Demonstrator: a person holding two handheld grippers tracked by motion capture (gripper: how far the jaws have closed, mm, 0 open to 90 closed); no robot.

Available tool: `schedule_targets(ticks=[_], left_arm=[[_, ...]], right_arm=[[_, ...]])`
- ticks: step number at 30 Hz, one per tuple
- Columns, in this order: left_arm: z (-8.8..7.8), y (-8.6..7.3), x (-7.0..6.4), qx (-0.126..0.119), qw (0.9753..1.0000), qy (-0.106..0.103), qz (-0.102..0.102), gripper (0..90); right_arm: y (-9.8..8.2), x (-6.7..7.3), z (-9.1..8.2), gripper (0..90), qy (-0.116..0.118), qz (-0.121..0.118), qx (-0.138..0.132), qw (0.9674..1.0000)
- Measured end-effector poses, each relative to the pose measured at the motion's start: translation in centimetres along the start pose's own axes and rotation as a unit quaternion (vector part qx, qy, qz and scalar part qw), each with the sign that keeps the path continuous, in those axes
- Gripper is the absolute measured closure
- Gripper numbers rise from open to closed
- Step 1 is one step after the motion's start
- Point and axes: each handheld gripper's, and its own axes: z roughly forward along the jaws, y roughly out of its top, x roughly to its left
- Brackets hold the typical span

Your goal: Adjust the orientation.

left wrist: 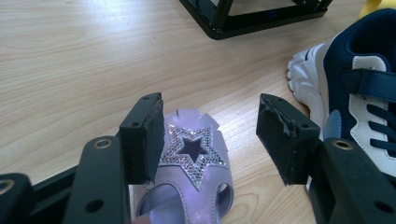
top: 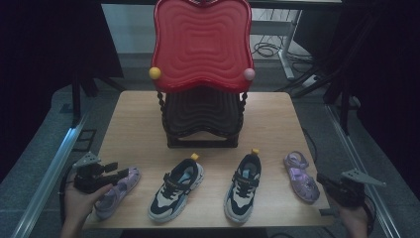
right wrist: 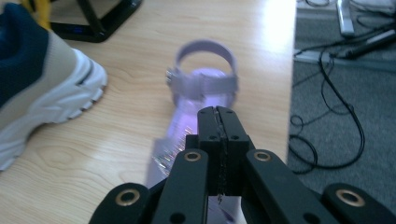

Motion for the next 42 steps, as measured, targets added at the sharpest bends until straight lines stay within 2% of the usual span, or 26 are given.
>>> schedule_targets(ticks=[3,7,16,24,29,37,42], left_arm=[[0.1,-0.1,0.0,0.002,1.0,0.0,-0.001,41.6],[0.0,-0.3,0.0,0.003,1.0,0.0,-0.003,41.6],[-0.1,-0.5,-0.1,0.004,1.0,-0.002,-0.003,40.9],[-0.5,-0.5,-0.1,0.0,1.0,0.0,-0.003,40.6],[-0.3,-0.7,-0.1,0.003,1.0,0.0,-0.006,40.6],[-0.3,-0.6,-0.5,0.003,1.0,-0.006,0.0,40.5],[-0.4,-0.8,-0.2,0.004,1.0,-0.004,-0.004,40.5]], right_arm=[[-0.7,-0.8,0.4,89.5,-0.01,0.004,0.012,0.9999],[-1.4,-1.1,0.9,89.4,-0.009,0.004,0.029,0.9995],[-1.6,-1.2,0.8,89.4,-0.019,0.005,0.032,0.9993],[-3.0,-1.6,0.8,89.4,-0.031,0.01,0.047,0.9984],[-2.9,-1.2,1.1,89.4,-0.032,-0.001,0.058,0.9978],[-3.1,-0.2,0.9,89.3,-0.029,-0.002,0.065,0.9975],[-2.9,0.4,0.8,89.3,-0.036,-0.013,0.07,0.9968]])
